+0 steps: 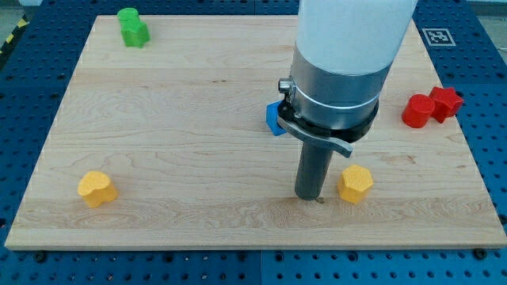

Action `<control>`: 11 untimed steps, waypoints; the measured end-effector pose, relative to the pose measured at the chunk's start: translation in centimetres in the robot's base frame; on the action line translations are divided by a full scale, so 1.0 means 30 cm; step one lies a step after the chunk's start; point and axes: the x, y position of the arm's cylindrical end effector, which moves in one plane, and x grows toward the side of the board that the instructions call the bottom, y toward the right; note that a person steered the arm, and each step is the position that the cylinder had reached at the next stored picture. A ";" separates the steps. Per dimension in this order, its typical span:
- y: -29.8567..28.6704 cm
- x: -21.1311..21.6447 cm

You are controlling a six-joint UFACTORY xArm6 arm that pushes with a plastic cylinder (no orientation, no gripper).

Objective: Push yellow heart towards bottom center

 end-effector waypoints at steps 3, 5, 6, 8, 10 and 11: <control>-0.397 -0.093; -0.755 -0.165; -0.915 -0.165; -0.927 -0.026; -1.023 -0.022; -1.012 0.075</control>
